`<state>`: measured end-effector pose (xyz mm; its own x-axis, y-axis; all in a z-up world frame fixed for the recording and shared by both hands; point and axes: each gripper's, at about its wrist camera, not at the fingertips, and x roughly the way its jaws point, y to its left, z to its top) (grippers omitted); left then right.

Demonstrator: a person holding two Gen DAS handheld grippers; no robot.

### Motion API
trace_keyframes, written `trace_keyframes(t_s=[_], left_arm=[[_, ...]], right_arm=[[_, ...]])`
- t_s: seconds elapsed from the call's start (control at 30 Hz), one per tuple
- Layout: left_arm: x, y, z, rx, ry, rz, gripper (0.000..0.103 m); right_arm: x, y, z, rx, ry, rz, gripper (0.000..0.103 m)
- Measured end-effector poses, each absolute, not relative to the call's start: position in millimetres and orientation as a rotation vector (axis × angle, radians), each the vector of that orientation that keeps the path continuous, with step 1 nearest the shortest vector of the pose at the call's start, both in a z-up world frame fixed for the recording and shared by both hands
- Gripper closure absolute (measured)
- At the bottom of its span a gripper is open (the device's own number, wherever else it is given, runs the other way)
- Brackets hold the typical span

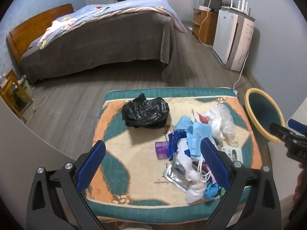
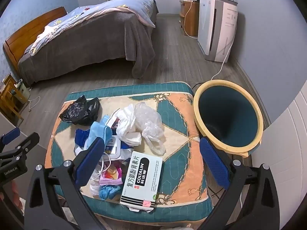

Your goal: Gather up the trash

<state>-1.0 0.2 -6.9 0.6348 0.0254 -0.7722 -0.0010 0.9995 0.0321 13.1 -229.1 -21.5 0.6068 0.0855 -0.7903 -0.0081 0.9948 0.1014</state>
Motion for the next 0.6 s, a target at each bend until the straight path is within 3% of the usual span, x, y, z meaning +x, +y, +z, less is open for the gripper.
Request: trace_keyframes(t_s=[0.6], left_arm=[[-2.1,-1.6,-11.1,0.040,0.889,0.014,0.005]], right_arm=[[14.0,-229.5,-23.2,0.087,0.925,0.049,0.006]])
